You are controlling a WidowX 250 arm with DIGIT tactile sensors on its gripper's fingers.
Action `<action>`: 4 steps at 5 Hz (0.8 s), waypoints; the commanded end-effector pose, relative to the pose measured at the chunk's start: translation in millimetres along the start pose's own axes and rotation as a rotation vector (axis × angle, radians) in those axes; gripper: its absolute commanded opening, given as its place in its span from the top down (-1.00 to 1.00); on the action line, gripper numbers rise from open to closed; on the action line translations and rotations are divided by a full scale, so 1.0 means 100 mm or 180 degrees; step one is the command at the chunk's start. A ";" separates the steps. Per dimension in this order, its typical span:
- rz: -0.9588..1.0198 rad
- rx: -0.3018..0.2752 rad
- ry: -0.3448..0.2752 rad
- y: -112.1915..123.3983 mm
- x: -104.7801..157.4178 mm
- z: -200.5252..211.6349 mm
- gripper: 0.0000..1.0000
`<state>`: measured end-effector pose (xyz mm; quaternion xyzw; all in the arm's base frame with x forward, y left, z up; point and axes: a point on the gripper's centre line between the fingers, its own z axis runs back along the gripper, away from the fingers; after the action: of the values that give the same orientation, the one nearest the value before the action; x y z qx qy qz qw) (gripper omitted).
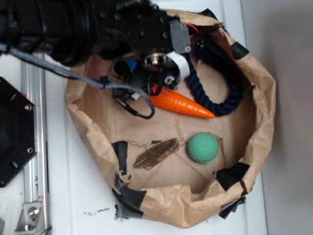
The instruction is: Grab the blue block.
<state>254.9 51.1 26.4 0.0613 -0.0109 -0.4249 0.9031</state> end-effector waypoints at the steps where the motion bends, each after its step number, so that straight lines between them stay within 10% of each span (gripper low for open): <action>1: -0.0429 -0.0131 0.0044 -0.28 0.14 -0.28 -1.00; 2: -0.0342 -0.0205 -0.0016 -0.32 0.15 -0.26 1.00; 4: -0.0282 -0.0207 -0.0023 -0.27 0.12 -0.21 1.00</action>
<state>254.1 33.6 17.8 0.0473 -0.0147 -0.4617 0.8857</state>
